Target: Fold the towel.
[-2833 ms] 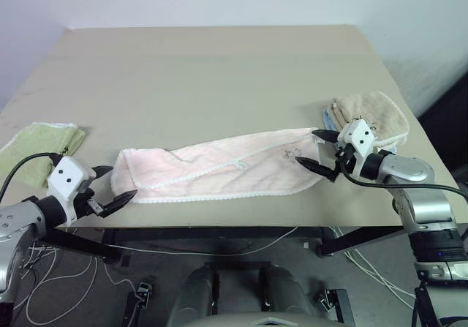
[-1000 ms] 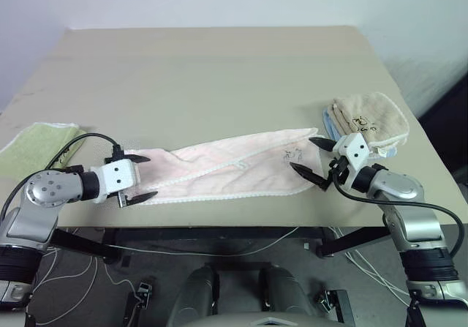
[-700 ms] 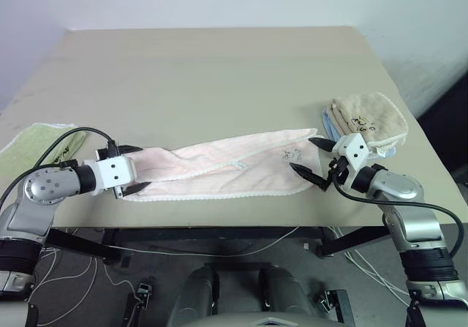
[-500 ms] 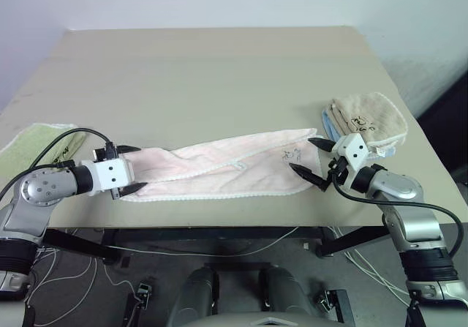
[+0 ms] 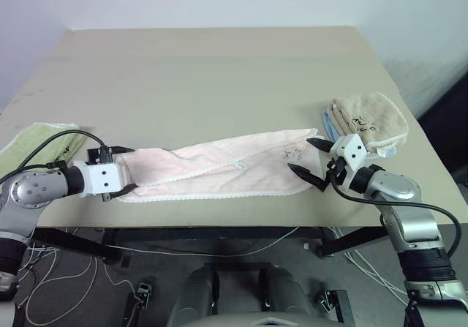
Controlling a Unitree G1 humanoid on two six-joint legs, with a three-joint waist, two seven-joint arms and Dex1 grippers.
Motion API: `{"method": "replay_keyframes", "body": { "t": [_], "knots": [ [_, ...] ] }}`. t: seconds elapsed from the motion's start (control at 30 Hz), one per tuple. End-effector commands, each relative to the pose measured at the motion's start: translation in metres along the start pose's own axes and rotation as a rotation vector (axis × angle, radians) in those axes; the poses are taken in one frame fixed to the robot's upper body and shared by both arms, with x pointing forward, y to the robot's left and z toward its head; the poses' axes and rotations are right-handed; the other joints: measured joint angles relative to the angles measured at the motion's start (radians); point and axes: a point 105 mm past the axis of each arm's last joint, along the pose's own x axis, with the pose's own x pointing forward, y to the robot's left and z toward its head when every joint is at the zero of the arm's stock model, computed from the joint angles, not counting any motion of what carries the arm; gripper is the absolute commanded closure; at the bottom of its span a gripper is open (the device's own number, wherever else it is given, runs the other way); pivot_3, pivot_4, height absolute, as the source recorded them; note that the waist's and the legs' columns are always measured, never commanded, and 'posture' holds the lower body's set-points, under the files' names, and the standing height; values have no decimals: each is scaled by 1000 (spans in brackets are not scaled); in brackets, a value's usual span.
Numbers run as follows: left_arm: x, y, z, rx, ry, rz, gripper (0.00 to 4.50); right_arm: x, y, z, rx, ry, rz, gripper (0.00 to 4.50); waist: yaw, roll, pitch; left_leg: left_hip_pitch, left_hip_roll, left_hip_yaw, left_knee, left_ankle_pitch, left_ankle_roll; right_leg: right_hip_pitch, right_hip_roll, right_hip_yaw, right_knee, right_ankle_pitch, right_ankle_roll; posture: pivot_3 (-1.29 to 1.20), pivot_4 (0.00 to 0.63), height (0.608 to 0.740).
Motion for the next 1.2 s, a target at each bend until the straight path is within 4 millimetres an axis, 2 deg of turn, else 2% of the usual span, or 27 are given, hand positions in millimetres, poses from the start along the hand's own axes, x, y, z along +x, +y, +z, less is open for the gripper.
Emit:
{"method": "replay_keyframes", "body": {
  "t": [0.03,0.13,0.23,0.6,0.73,0.83,0.93,1.03,1.2],
  "knots": [
    [3,0,13,-24,-63,7,0,1,-2,12,-26,-41,-4,45,0,0,0,0,0,0,0,0,0,0,0,0,0,0,0,0,150,740],
    [6,-5,18,-46,-88,-6,0,1,-2,12,-28,-40,-4,45,-1,0,0,0,0,0,0,0,0,0,0,0,0,0,0,0,150,740],
    [8,-6,19,-52,-90,-7,569,1,-2,13,-29,-40,-4,0,-1,0,0,0,0,0,0,0,0,0,0,0,0,0,0,0,150,740],
    [6,-8,23,-86,-124,-11,4372,2,-3,17,-44,-41,0,0,0,0,0,0,0,0,0,0,0,0,0,0,0,0,0,0,150,740],
    [2,-3,20,-171,-130,61,4444,3,-11,27,-111,-43,-18,0,-1,0,0,0,0,0,0,0,0,0,0,0,0,0,0,0,150,740],
    [-1,0,15,-259,-122,125,4444,6,-29,40,-251,-38,-90,0,-2,0,0,0,0,0,0,0,0,0,0,0,0,0,0,0,150,740],
    [-2,-3,17,-288,-125,153,4444,11,-49,46,-423,15,-165,0,-3,0,0,0,0,0,0,0,0,-1,0,0,0,0,0,0,150,740],
    [-3,-2,18,-318,-132,183,4444,16,-62,40,-564,84,-186,0,0,0,0,0,0,0,0,0,0,-1,0,0,0,0,0,0,150,740],
    [-2,-2,19,-326,-127,197,4444,22,-68,19,-739,195,-126,0,-2,0,0,0,0,0,0,0,0,-1,0,0,0,0,0,0,150,740]
  ]
}}
